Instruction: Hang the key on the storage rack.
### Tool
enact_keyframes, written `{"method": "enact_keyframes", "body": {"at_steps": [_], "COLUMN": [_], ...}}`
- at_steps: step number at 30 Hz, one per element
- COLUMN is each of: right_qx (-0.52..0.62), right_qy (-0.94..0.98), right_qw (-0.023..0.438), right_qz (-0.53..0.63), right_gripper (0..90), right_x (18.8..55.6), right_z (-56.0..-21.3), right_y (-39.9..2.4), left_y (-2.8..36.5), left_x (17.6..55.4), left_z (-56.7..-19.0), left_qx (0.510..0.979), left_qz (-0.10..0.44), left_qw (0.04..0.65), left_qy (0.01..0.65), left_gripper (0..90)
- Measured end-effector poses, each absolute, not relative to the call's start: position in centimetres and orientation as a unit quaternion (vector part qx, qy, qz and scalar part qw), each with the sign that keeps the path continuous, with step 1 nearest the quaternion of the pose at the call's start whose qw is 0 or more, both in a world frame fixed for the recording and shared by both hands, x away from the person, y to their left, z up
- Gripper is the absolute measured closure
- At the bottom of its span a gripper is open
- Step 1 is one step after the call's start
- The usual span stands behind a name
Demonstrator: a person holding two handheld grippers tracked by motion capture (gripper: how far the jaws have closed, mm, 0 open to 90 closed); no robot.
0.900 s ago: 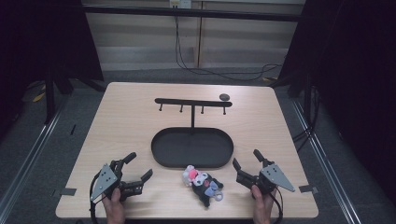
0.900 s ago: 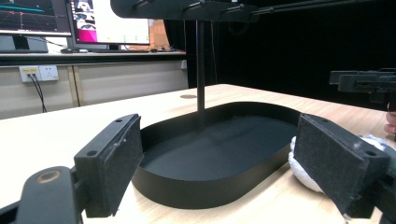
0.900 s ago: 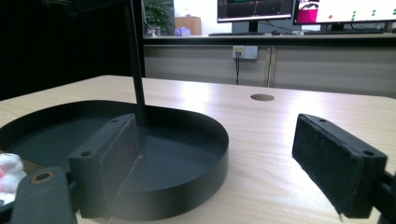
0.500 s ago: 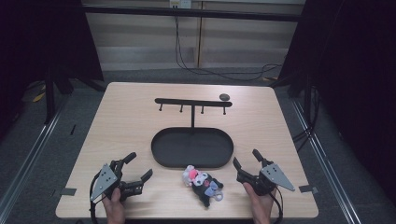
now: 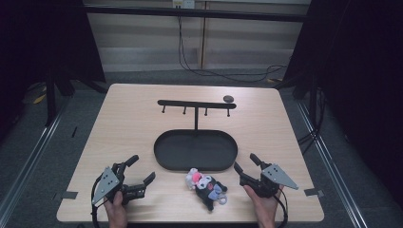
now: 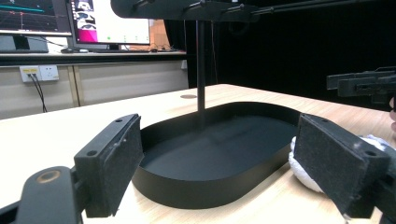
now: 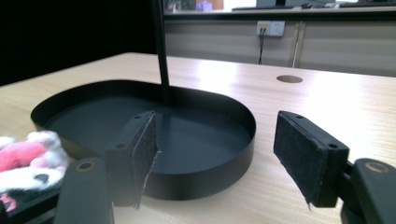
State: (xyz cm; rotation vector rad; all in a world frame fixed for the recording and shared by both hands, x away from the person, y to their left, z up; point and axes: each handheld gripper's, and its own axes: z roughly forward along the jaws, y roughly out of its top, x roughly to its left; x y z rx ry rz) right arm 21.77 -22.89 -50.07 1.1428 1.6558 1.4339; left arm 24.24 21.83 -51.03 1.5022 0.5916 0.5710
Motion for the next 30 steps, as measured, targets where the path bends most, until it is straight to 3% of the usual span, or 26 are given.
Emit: {"method": "enact_keyframes", "body": {"at_steps": [6, 10, 16, 24, 26, 30], "right_qx": [0.413, 0.399, 0.392, 0.369, 0.375, 0.381], "right_qy": [0.675, 0.699, 0.721, 0.758, 0.761, 0.767], "right_qw": [0.284, 0.248, 0.202, 0.193, 0.182, 0.164], "right_qz": [0.541, 0.54, 0.534, 0.502, 0.497, 0.489], "right_gripper": [39.8, 42.1, 41.1, 39.9, 36.0, 38.4], "right_x": [22.2, 22.6, 22.9, 23.3, 23.5, 23.9], "right_z": [-49.4, -49.2, -47.9, -45.6, -45.4, -45.0], "right_y": [-22.6, -22.2, -22.0, -20.8, -20.6, -20.4], "left_y": [21.9, 21.9, 21.9, 21.9, 21.9, 21.9], "left_x": [24.3, 24.3, 24.3, 24.3, 24.3, 24.3], "left_z": [-51.0, -51.0, -51.0, -51.0, -51.0, -51.0], "left_qx": [0.664, 0.664, 0.664, 0.664, 0.664, 0.664], "left_qz": [0.253, 0.253, 0.253, 0.253, 0.253, 0.253], "left_qw": [0.654, 0.654, 0.655, 0.654, 0.654, 0.654], "left_qy": [0.259, 0.258, 0.259, 0.259, 0.258, 0.258], "left_gripper": [15.3, 15.3, 15.3, 15.3, 15.3, 15.3]}}
